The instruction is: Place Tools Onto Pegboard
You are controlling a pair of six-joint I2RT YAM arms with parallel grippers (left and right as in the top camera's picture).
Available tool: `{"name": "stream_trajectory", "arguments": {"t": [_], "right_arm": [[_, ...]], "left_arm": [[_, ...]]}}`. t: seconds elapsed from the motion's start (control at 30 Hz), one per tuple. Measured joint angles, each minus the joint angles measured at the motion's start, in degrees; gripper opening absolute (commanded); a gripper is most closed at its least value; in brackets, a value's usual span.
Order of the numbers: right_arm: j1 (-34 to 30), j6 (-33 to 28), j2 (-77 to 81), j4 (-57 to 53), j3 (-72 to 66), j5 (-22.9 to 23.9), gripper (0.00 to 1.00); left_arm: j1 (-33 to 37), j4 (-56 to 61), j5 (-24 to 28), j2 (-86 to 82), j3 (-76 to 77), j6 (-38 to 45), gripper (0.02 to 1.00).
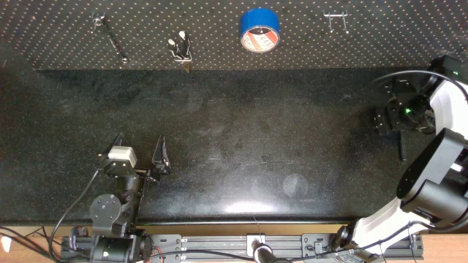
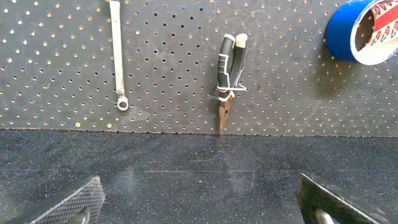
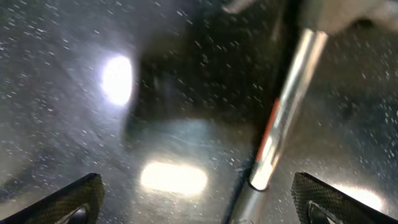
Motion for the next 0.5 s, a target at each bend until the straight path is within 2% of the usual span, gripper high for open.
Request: {"name": "stream_trajectory", "arguments": {"t": [0.27, 0.5], "right_arm": [[-2.27, 3.54, 0.0, 0.28, 0.0, 2.69, 0.987], [-2.93, 4.09, 0.0, 2.23, -0.72, 1.51, 0.987]], "left_arm": [[0.0, 0.0, 0.0, 0.0, 0.0, 0.0, 0.998], [0.0, 0.0, 0.0, 0.0, 0.0, 0.0, 0.993]]}}
